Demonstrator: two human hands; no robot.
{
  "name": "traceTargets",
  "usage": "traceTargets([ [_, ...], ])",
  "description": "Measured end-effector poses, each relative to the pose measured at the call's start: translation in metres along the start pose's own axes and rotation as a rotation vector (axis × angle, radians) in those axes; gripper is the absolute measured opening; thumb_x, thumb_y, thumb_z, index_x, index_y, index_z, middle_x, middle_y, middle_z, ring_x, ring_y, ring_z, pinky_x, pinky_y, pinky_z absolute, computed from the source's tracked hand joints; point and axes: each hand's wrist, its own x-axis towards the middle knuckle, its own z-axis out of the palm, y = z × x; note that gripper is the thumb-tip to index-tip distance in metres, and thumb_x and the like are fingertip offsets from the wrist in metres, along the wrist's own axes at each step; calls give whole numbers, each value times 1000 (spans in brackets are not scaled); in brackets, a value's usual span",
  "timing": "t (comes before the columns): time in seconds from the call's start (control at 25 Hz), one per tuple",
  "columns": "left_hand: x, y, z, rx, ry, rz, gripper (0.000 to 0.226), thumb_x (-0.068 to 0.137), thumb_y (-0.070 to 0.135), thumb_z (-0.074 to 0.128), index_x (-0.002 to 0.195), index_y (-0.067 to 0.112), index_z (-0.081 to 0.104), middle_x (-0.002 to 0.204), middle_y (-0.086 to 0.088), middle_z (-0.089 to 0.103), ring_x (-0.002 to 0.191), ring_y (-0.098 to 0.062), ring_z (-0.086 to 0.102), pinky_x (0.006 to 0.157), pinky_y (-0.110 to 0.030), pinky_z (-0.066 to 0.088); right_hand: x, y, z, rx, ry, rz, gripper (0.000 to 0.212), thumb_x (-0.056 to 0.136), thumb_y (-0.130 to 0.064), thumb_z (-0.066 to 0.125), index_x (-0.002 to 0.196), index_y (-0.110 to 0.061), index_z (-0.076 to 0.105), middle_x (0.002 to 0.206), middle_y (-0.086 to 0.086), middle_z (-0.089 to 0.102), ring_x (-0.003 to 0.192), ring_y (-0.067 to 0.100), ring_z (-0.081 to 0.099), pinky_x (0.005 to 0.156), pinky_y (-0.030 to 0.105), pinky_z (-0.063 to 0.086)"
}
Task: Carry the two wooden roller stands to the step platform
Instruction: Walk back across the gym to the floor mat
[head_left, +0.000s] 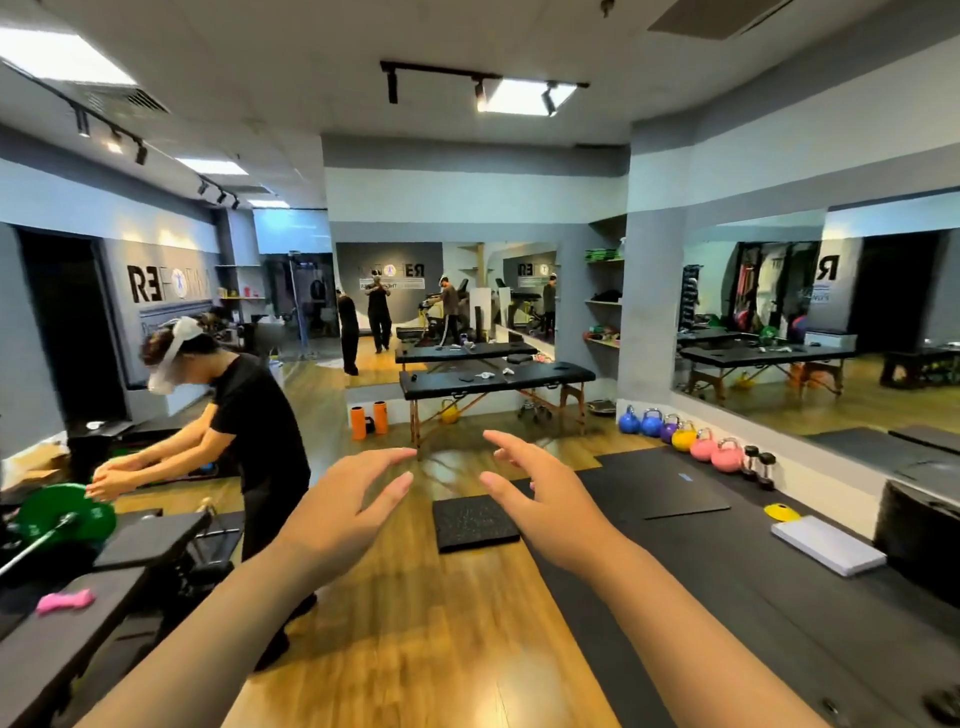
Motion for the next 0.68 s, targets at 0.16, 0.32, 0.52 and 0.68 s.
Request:
traceTargets([
  [0.16,91,-41,35,49,-22,65,46,104,57,40,146,42,49,144,22,53,134,0,44,104,-25,36,83,58,9,-35,14,30,58,99,-60,50,154,-49,38,140,-18,55,132,4,48,104,34,43],
  [0.32,189,-84,79,48,13,89,45,105,51,42,147,36,51,144,19,54,130,2,43,103,-23,32,183,127,7,-59,18,7,61,96,-61,49,154,-46,40,146,-13,55,133,4,48,106,35,43],
  [0.52,296,-137,135,47,24,27,43,106,51,43,146,38,52,145,19,55,134,-4,47,103,-25,34,304,216,0,-68,-34,-44,61,96,-62,50,154,-48,39,146,-14,55,134,1,46,107,35,42],
  [0.68,383,-176,171,40,69,-37,44,104,57,40,145,43,50,145,22,55,134,-1,47,104,-25,37,412,273,-5,-52,-66,-73,57,98,-59,52,153,-50,39,144,-16,56,137,7,46,112,42,42],
])
